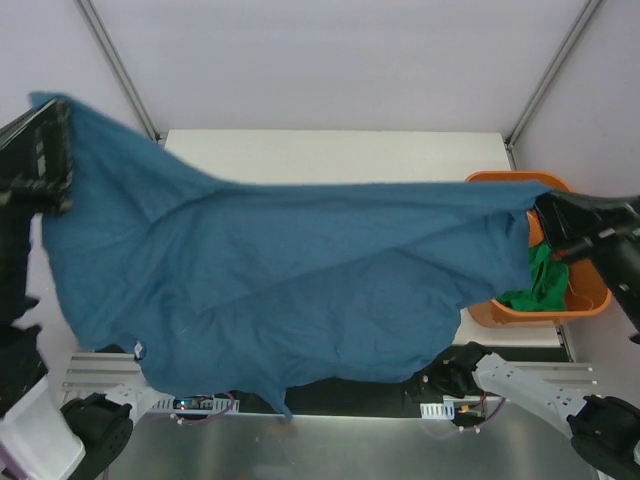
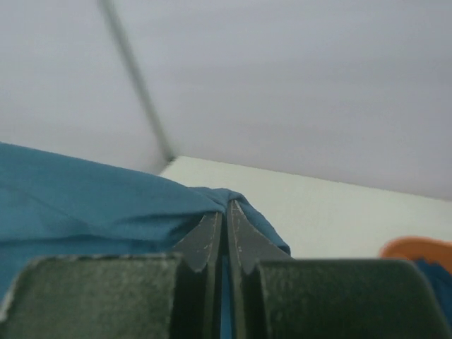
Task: Fold and stack the t-shirts
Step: Flatten out the tshirt
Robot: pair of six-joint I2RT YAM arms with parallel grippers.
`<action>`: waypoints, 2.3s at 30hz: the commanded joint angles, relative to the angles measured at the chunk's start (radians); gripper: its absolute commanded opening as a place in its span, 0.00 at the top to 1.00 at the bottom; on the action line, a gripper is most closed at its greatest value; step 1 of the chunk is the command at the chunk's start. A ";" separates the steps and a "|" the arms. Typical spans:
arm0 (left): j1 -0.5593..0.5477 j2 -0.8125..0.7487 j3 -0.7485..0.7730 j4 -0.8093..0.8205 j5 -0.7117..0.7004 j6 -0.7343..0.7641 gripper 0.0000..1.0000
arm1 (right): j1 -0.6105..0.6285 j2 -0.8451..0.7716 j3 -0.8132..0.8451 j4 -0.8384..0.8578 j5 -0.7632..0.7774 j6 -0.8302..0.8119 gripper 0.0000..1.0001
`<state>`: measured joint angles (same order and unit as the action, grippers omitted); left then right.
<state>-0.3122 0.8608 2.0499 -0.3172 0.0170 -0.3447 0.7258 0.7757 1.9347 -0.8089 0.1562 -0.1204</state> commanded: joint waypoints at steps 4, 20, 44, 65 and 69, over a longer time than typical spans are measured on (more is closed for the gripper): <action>0.016 0.482 -0.096 0.009 -0.411 0.163 1.00 | -0.106 0.369 -0.238 0.043 0.713 -0.055 0.93; 0.107 0.959 -0.204 -0.029 -0.201 0.144 0.01 | -0.428 0.992 -0.031 -0.090 -0.078 -0.107 0.04; -0.031 0.601 -1.051 -0.022 -0.008 -0.220 0.01 | -0.197 0.856 -0.700 0.137 -0.230 0.107 0.04; 0.160 1.545 -0.108 -0.086 0.195 -0.227 0.01 | -0.169 1.160 -0.577 0.218 -0.455 0.182 0.04; 0.168 1.601 0.067 -0.102 0.273 -0.237 0.01 | -0.169 1.188 -0.510 0.211 -0.491 0.179 0.04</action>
<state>-0.1474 2.3867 2.0014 -0.3622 0.1753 -0.5850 0.5468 1.9419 1.3552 -0.6102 -0.2634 0.0494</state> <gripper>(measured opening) 0.992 0.966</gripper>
